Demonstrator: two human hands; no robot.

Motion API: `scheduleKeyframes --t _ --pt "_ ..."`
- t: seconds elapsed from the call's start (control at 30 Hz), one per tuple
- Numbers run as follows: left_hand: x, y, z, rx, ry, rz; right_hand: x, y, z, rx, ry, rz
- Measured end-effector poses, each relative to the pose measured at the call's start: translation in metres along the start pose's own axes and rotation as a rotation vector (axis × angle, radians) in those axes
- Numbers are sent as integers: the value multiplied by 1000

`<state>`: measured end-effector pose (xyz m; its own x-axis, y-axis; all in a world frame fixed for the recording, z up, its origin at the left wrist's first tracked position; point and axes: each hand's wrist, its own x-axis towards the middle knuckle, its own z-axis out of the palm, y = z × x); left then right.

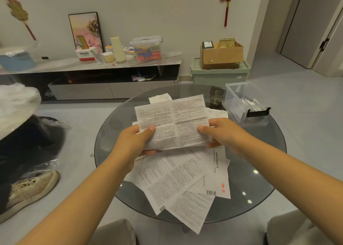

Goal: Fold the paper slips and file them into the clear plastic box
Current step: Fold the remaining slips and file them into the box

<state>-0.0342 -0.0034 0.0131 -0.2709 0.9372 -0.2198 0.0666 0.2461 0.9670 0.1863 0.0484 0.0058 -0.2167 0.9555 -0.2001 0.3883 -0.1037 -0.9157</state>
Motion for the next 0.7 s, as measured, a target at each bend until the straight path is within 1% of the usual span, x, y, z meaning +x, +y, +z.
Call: scheduleKeyframes --t 0.07,0.17,0.23,0.3,0.33,0.4,0.5,0.6,0.63,0.7 --pt "-3 -1 -5 57 57 66 4 1 6 -9 -22 32" --pt "-5 -8 -12 213 88 127 8 4 18 -9 -50 84" --pt "-5 -15 -16 358 89 115 8 8 24 -43 -60 121" --pt "-5 -22 -19 464 59 72 7 10 28 -101 -28 130" --pt "-6 -23 -18 490 25 49 6 10 27 -163 -3 114" --pt "-6 -28 -19 536 -28 26 4 11 27 -361 27 74" --pt "-7 -33 -17 659 -68 63 1 15 29 -555 -1 11" --pt "-8 -39 -17 877 -105 72 -3 23 35 -825 36 -187" --pt "-9 -40 -16 956 -127 103 -6 25 37 -897 53 -256" --pt "-9 -43 -13 1076 -191 187 -9 28 43 -964 5 -315"
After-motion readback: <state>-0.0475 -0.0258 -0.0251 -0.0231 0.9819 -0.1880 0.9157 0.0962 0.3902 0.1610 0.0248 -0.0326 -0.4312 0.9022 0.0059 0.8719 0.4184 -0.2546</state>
